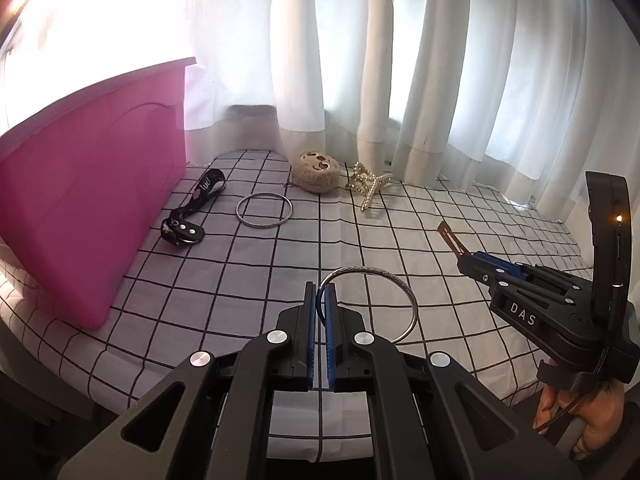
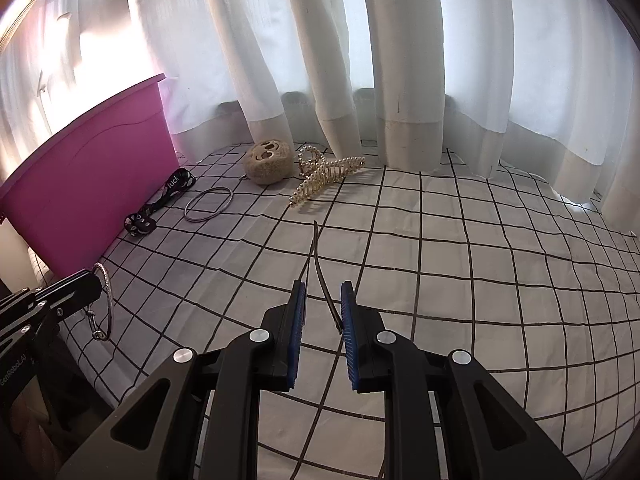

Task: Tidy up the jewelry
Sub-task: 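Carry the bangle with left gripper while right gripper carries the hair clip over the tub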

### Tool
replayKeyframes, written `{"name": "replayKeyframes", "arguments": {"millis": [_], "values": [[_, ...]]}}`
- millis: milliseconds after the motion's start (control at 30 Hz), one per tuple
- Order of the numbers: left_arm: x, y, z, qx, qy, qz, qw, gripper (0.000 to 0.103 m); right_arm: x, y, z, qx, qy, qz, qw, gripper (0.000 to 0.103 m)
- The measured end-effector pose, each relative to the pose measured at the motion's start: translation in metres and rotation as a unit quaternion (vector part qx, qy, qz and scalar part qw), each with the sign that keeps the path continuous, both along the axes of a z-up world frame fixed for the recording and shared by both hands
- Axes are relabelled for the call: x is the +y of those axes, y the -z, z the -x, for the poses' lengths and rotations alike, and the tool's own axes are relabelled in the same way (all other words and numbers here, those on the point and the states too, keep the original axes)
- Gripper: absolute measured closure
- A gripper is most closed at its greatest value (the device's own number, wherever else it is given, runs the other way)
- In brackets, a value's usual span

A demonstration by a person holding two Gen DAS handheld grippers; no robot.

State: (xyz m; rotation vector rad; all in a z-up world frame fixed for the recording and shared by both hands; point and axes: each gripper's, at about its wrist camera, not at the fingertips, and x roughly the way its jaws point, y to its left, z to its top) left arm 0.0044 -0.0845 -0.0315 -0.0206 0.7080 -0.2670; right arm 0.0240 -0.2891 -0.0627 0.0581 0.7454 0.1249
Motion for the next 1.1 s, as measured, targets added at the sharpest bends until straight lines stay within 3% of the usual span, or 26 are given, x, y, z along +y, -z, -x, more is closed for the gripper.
{"name": "replayKeyframes", "arguments": {"millis": [433, 700, 1100], "values": [[0.068, -0.074, 0.015, -0.064, -0.033, 0.011, 0.9973, 0.099, 0.071, -0.078, 0.003, -0.08, -0.053, -0.004, 0.995, 0.085], [0.131, -0.119, 0.007, -0.107, -0.089, 0.002, 0.9902, 0.099, 0.137, -0.133, -0.011, -0.132, -0.115, -0.015, 0.985, 0.085], [0.213, -0.137, -0.044, -0.112, -0.165, -0.045, 0.9788, 0.098, 0.245, -0.183, -0.05, -0.156, -0.201, -0.035, 0.966, 0.085]]}}
